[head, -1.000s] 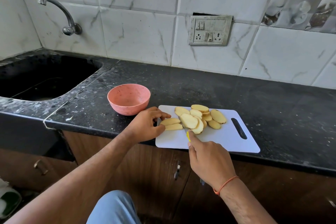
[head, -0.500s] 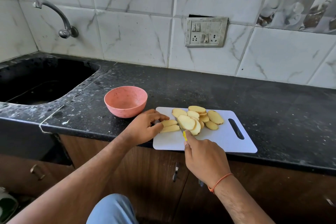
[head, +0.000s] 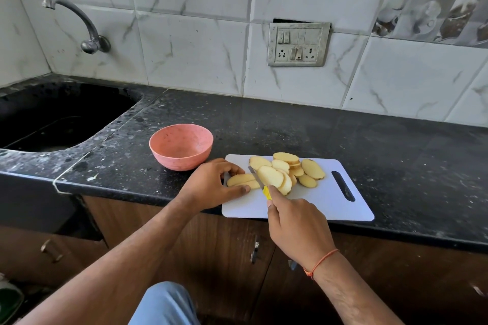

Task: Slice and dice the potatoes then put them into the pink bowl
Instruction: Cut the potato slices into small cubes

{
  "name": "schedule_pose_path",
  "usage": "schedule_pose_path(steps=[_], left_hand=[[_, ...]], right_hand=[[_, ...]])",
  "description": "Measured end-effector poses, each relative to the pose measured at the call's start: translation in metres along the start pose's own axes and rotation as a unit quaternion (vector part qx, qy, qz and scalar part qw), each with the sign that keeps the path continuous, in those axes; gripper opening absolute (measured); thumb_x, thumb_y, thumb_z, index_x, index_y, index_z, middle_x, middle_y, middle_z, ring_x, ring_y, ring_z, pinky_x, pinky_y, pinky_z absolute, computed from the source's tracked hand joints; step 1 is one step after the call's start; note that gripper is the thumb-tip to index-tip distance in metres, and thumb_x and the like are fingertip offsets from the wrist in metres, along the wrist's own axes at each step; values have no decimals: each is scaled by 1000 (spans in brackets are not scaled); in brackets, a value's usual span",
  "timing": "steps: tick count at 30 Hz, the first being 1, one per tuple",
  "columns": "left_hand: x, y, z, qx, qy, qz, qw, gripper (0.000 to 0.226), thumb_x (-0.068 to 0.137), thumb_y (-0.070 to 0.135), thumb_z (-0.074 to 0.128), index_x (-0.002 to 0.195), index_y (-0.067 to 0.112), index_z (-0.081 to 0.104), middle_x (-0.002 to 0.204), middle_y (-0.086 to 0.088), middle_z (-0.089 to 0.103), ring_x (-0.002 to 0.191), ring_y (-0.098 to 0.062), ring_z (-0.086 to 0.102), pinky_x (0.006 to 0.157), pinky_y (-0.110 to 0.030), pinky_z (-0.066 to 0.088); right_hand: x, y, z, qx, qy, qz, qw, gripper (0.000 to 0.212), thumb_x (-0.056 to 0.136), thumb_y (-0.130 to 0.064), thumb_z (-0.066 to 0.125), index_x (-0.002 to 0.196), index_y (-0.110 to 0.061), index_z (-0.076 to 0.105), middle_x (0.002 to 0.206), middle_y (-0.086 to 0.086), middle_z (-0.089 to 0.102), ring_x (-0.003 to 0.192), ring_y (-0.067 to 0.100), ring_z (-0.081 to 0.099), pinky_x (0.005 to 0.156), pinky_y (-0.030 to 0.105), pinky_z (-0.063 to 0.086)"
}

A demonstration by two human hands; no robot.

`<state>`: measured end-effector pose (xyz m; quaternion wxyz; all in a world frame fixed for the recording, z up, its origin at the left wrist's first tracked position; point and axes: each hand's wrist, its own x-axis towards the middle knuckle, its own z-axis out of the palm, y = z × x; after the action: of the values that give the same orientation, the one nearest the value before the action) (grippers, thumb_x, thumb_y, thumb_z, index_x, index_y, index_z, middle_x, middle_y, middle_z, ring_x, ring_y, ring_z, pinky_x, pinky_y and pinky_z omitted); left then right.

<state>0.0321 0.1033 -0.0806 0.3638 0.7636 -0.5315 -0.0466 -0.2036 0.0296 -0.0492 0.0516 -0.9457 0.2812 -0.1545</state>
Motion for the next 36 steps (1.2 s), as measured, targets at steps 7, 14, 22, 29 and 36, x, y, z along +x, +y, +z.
schedule_pose_path(steps=[7, 14, 22, 29, 36], left_hand=[[0, -2, 1, -2, 9, 9, 1000, 38, 81, 55, 86, 114, 38, 78, 100, 23, 66, 93, 6, 59, 70, -13, 43], [0, 2, 0, 5, 14, 7, 1000, 38, 81, 54, 85, 114, 37, 80, 100, 21, 67, 89, 2, 61, 68, -12, 43], [-2, 6, 2, 11, 32, 0, 999, 34, 80, 53, 86, 110, 38, 81, 100, 22, 68, 87, 3, 62, 69, -10, 41], [-4, 7, 2, 9, 30, -10, 999, 35, 80, 55, 86, 110, 38, 80, 99, 21, 68, 87, 0, 63, 72, -16, 47], [-3, 4, -2, 17, 11, -3, 1000, 45, 80, 59, 84, 119, 37, 78, 104, 20, 68, 90, 0, 63, 72, -14, 45]], right_hand=[[4, -9, 0, -74, -40, -2, 996, 55, 109, -30, 37, 163, -25, 25, 85, 0, 63, 77, 19, 59, 59, 35, 42], [24, -16, 5, -95, -69, 4, 993, 62, 104, -19, 47, 162, -18, 25, 100, 6, 69, 77, 19, 52, 61, 33, 40], [2, -8, 2, -84, -82, 2, 993, 62, 106, -23, 47, 163, -21, 20, 82, 0, 57, 73, 15, 56, 56, 31, 40], [-33, -5, -12, -94, -92, -4, 991, 61, 110, -29, 40, 165, -24, 13, 76, -4, 52, 63, 9, 48, 48, 26, 27], [-46, -1, -22, -50, -59, -3, 997, 54, 113, -36, 29, 164, -29, 16, 74, -6, 57, 63, 11, 54, 49, 24, 31]])
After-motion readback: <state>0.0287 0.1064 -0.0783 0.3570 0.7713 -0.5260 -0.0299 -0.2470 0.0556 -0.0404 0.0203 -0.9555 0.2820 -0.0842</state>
